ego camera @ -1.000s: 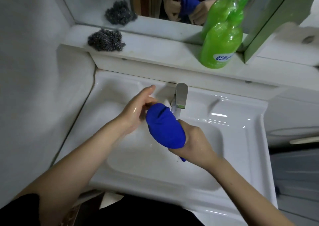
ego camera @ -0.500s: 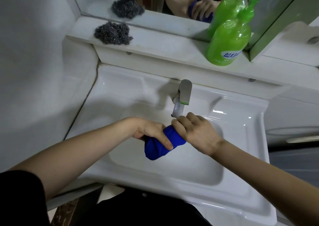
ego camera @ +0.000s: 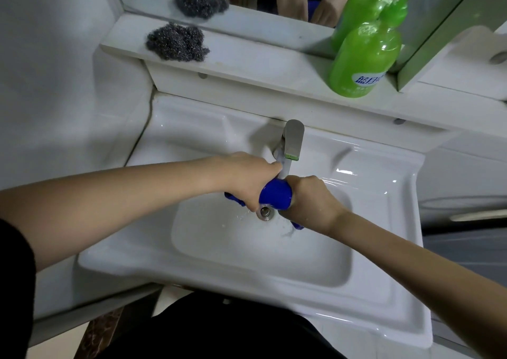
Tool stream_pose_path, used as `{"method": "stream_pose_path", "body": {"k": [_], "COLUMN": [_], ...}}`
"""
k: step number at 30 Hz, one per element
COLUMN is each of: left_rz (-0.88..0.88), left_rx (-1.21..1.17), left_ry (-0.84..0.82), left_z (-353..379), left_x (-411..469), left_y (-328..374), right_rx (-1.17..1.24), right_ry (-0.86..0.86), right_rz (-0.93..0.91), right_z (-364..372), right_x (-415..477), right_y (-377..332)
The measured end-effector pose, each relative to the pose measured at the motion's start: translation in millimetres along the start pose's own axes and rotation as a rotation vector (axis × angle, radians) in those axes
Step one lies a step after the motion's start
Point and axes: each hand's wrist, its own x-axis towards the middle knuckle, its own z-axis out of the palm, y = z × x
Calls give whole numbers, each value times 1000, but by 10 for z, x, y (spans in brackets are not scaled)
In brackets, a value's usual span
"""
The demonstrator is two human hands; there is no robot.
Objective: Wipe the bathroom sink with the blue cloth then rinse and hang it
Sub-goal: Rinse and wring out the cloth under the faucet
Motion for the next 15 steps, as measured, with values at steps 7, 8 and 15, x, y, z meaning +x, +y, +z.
{"method": "stream_pose_path", "body": {"k": [7,8,15], "left_rz": [219,241,448], "left_rx": [291,288,308], "left_ry": [271,296,635], "left_z": [99,94,210], "left_x": [136,141,213], "left_y": [-23,-40,-135], "right_rx": [662,770,1385], "right_ry": [-178,-214,-527], "right_rz": [316,337,482], "right_z": [-83,-100,-70], "right_x": [-11,-7,-55], "right_y": [-5,-5,14]}}
